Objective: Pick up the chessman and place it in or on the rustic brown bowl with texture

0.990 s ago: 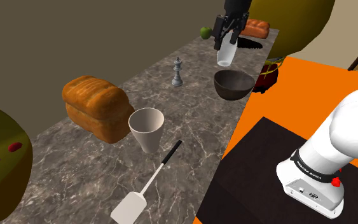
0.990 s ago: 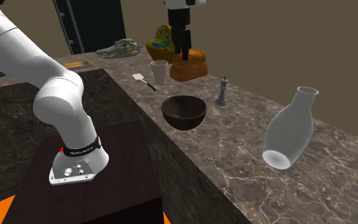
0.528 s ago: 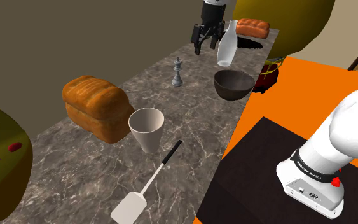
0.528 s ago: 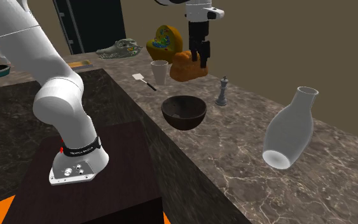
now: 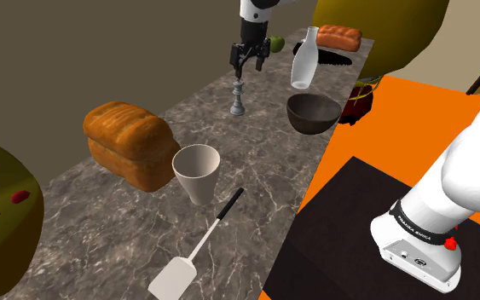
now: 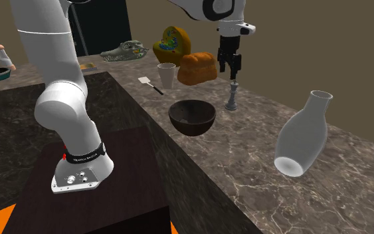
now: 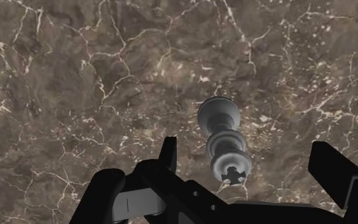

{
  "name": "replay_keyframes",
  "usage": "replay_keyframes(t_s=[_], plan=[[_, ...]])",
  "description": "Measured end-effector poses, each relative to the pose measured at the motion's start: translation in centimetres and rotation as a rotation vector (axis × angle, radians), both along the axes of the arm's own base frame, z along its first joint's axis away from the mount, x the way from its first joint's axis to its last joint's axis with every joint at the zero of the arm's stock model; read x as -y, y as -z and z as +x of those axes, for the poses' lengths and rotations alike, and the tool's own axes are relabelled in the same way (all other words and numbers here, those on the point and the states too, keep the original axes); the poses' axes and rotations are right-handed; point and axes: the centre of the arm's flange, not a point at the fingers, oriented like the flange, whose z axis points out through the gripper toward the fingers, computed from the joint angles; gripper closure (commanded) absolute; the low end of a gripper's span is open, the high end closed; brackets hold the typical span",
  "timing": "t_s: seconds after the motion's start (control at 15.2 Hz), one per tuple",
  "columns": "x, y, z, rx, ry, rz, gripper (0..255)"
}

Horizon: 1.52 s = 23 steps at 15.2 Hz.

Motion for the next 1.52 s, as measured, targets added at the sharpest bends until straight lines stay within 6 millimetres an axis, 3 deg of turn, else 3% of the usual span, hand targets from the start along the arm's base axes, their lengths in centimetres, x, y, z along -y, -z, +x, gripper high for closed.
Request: replay_keyframes(t_s=[0.26,0.73,1.12,1.19,1.52], plan=[[-0.2,2.2,3.3,-0.001,-0.001,0.001,0],[-0.2,5.7,4.0,-0.001,-0.001,0.001,0],[-0.3,6.0,3.9,0.000,-0.001,0.001,0],[-0.3,6.0,3.9,0.000,-0.001,0.001,255],[-0.3,5.9,4.0,0.001,-0.001,0.001,255]])
